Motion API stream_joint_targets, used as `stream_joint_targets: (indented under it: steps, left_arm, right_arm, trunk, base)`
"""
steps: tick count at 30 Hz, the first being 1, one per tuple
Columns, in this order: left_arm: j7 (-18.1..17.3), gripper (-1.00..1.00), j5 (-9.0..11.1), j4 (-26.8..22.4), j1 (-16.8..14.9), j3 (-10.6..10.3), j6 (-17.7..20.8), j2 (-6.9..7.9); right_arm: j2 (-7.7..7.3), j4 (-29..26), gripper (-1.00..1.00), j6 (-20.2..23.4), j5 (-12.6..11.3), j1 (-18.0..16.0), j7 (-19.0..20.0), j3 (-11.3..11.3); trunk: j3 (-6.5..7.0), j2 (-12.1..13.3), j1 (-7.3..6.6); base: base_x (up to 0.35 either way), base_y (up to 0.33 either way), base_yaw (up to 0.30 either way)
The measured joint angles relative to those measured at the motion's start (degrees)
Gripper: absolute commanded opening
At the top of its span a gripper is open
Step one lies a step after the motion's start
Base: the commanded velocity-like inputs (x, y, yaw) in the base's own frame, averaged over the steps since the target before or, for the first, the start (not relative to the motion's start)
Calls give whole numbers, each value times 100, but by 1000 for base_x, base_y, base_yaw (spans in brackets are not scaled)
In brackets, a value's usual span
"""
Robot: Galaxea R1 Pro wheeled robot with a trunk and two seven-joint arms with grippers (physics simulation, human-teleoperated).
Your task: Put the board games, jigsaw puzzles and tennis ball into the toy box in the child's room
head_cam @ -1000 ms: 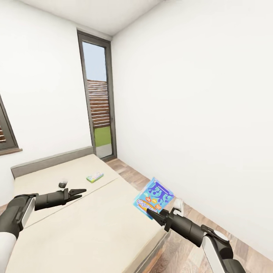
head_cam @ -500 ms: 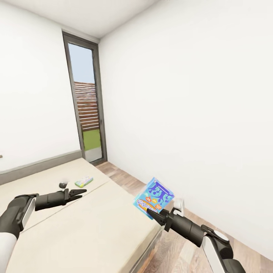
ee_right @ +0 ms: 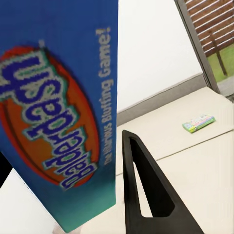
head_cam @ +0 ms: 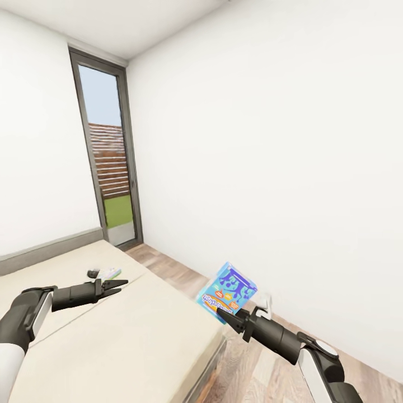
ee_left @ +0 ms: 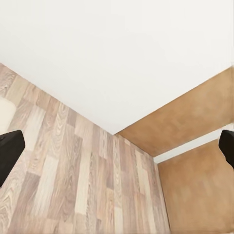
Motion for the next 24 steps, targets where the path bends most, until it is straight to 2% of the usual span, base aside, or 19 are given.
stream_joint_targets:
  steps: [17,24]
  left_arm:
    - [-20,100,10,0,15,12,-1,0]
    - [-17,100,17,-2,17,8,-1,0]
  right_arm:
    - [-7,1,-100,26,-22,0,16,-13]
    - [1,2,-100,50,-23,0,8,-164]
  trunk:
    - [37,1,0]
    - [21,1,0]
  base:
    - [0,0,-123]
    - [0,0,-226]
